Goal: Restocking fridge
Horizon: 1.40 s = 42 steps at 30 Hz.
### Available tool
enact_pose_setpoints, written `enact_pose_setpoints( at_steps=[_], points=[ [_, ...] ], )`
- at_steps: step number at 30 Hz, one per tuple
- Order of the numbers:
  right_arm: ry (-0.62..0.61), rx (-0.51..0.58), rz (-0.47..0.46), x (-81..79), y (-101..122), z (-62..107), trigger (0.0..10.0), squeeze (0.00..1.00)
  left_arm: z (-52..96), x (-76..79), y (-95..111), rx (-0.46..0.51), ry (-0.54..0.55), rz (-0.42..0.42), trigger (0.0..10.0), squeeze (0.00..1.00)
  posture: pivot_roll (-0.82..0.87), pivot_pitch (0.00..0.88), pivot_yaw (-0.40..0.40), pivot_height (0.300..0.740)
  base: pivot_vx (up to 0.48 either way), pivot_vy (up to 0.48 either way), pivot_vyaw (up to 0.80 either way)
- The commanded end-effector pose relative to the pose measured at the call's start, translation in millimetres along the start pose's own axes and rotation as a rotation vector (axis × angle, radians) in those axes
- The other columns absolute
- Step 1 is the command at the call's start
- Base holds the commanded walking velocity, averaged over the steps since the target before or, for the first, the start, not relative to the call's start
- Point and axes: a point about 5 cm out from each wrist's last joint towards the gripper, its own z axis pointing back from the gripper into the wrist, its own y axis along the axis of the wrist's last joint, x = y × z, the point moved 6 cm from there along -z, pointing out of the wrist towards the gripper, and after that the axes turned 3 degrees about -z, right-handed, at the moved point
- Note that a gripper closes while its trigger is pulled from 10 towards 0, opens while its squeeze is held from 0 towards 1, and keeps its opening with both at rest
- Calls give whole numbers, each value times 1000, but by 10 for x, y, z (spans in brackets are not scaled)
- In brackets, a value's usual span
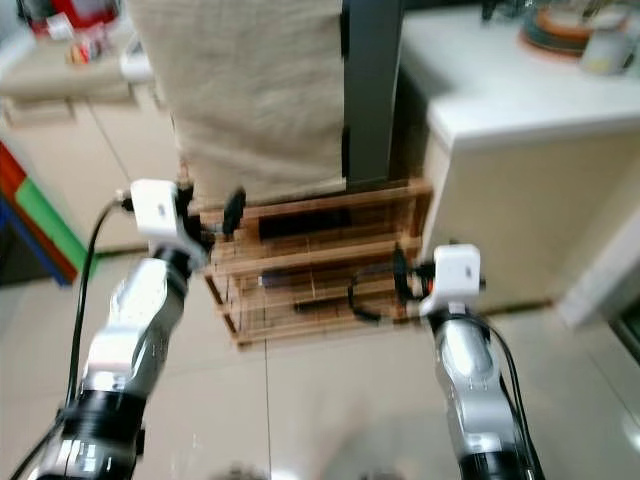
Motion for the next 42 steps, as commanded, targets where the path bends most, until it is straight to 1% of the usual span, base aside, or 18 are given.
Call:
enact_pose_setpoints(
  at_steps=[1,4,5,7,10,14,16,17,19,23,25,26,27,29,36,38,40,42],
  points=[
    [27,17,-7,-101,33,1,10000,0,33,-129,-17,-18,30,-15,10000,0,-125,0,91,740,0,465,0],
    [32,7,-7,-114,1,26,10000,0,35,-141,-27,-26,35,-64,10000,0,-124,0,89,740,0,465,0],
    [40,-2,-7,-131,-36,62,10000,0,28,-160,-114,-73,56,-116,10000,0,-124,0,89,740,0,0,0],
    [47,-8,-7,-152,-61,94,10000,0,27,-136,-124,-77,44,-109,10000,0,-126,0,90,740,0,0,0],
    [63,-14,-13,-190,-89,159,10000,0,32,-98,-76,-54,14,-35,10000,0,-126,0,90,740,247,0,0],
    [60,-26,-15,-151,-140,276,10000,0,25,-136,-90,-63,29,-47,10000,0,-128,0,91,740,445,0,0],
    [58,-30,-14,-138,-158,306,10000,0,24,-148,-103,-69,35,-47,10000,0,-130,0,92,740,446,0,0],
    [40,-39,-11,-74,-196,369,10000,0,24,-175,-156,-92,47,-53,10000,0,-130,0,92,740,446,0,0],
    [20,-37,-6,-18,-195,400,10000,0,27,-184,-193,-108,52,-47,10000,0,-130,0,92,740,446,0,0],
    [-22,11,-27,46,-77,379,10000,0,41,-173,-311,-147,41,-25,10000,0,-148,0,104,740,446,0,0],
    [-33,31,-50,51,-13,370,10000,0,64,-186,-383,-167,44,-14,10000,0,-149,0,104,740,446,0,0],
    [-33,31,-50,51,-13,370,10000,0,64,-186,-383,-167,44,-14,10000,0,-149,0,104,740,446,0,0],
    [-34,38,-59,47,21,354,10000,0,78,-207,-429,-182,58,10,10000,0,-150,0,103,740,446,0,0],
    [-27,46,-63,29,56,335,10000,0,77,-225,-447,-187,71,19,10000,0,-148,0,100,740,446,0,0],
    [-20,47,-60,26,66,315,10000,0,57,-251,-424,-176,82,25,10000,0,-144,0,93,740,441,0,0],
    [-24,48,-60,33,75,301,10000,0,56,-264,-409,-166,82,29,10000,0,-144,0,93,740,379,293,0],
    [-29,45,-58,43,75,282,10000,0,53,-244,-373,-148,63,-2,10000,0,-143,0,93,740,0,459,0],
    [-30,42,-54,44,74,269,10000,0,52,-226,-348,-135,56,-9,10000,0,-142,0,91,740,0,480,0]
  ],
)
